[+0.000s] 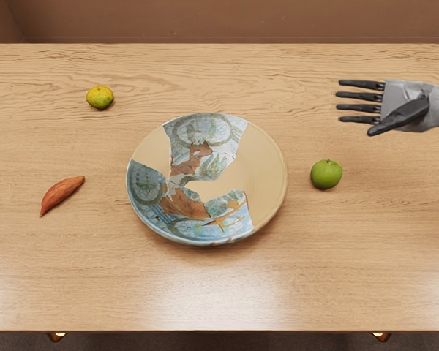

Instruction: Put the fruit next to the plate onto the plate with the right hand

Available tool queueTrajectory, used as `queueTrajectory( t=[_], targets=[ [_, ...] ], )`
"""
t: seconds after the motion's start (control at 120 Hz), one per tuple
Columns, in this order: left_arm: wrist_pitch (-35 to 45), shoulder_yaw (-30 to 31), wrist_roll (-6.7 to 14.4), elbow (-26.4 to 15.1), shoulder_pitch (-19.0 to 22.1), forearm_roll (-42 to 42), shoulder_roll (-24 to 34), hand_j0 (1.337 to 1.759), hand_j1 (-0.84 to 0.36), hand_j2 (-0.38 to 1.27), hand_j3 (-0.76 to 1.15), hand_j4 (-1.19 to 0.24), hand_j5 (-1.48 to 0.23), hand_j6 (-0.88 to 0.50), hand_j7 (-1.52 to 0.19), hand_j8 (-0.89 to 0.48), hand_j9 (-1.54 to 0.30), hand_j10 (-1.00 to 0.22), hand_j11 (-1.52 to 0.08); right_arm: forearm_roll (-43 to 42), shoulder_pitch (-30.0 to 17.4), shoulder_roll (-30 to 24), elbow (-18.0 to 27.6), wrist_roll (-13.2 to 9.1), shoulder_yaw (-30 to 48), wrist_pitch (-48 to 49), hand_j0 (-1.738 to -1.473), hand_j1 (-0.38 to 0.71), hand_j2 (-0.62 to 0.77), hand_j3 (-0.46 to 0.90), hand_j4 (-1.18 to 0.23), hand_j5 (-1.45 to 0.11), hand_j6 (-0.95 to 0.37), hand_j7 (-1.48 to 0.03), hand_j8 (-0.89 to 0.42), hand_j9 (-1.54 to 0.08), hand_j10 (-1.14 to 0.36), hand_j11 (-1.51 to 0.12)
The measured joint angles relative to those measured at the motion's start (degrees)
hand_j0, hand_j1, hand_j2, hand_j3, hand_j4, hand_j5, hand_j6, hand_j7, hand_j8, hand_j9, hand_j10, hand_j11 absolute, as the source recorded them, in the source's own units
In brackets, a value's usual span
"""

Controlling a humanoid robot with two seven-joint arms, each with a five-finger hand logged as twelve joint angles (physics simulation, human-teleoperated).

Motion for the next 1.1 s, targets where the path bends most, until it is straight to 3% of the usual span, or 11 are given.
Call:
queueTrajectory(
  t=[0.217, 0.317, 0.4, 0.55, 0.767, 1.1],
  targets=[
    [0.0, 0.0, 0.0, 0.0, 0.05, 0.0, 0.0, 1.658, 0.06, 0.05, 0.0, -0.25, -0.32, -0.25, -0.32, -0.25, -0.32, -0.24, -0.32, -0.79, 0.27, -2.03, 0.61, 0.05, 0.36, 0.01, -1.658, -0.31, -0.01, 0.0, -0.03, -0.04, -0.03, -0.04, -0.03, -0.04, -0.03, -0.04],
    [0.0, 0.0, 0.0, 0.0, 0.0, 0.0, 0.0, 1.658, 0.06, 0.05, 0.0, -0.25, -0.32, -0.25, -0.32, -0.25, -0.32, -0.24, -0.32, -7.27, 2.12, -2.06, 0.99, 0.07, 0.58, 0.02, -1.658, -0.31, -0.01, 0.0, -0.03, -0.04, -0.03, -0.04, -0.03, -0.04, -0.03, -0.04],
    [0.0, 0.0, 0.0, 0.0, 0.0, 0.0, 0.0, 1.658, 0.06, 0.05, 0.0, -0.25, -0.32, -0.25, -0.32, -0.25, -0.32, -0.24, -0.32, -17.28, 4.5, -2.28, 4.84, 0.11, 1.42, 0.02, -1.658, -0.31, -0.01, 0.0, -0.03, -0.04, -0.03, -0.04, -0.03, -0.04, -0.03, -0.04],
    [0.0, 0.0, 0.0, 0.0, 0.01, 0.0, 0.0, 1.658, 0.06, 0.05, 0.0, -0.25, -0.32, -0.25, -0.32, -0.25, -0.32, -0.24, -0.32, -33.84, 6.46, -3.72, 15.93, 0.35, 4.13, 0.01, -1.658, -0.31, -0.01, 0.0, -0.04, -0.05, -0.04, -0.05, -0.04, -0.05, -0.04, -0.05],
    [0.0, 0.0, 0.0, 0.0, 0.04, 0.0, 0.0, 1.658, 0.06, 0.05, 0.0, -0.24, -0.32, -0.24, -0.32, -0.24, -0.32, -0.24, -0.32, -50.13, 4.32, -3.44, 26.1, 0.51, 4.22, -2.04, -1.658, -0.3, -0.01, 0.0, -0.04, -0.05, -0.04, -0.05, -0.04, -0.05, -0.04, -0.05],
    [0.0, 0.0, 0.0, 0.0, 0.0, 0.0, 0.0, 1.658, 0.06, 0.05, 0.0, -0.24, -0.32, -0.25, -0.32, -0.25, -0.32, -0.24, -0.32, -60.91, 0.04, 0.45, 29.72, 0.9, -1.47, -19.33, -1.658, -0.26, -0.01, 0.0, -0.08, -0.1, -0.08, -0.1, -0.08, -0.1, -0.08, -0.1]
  ],
)
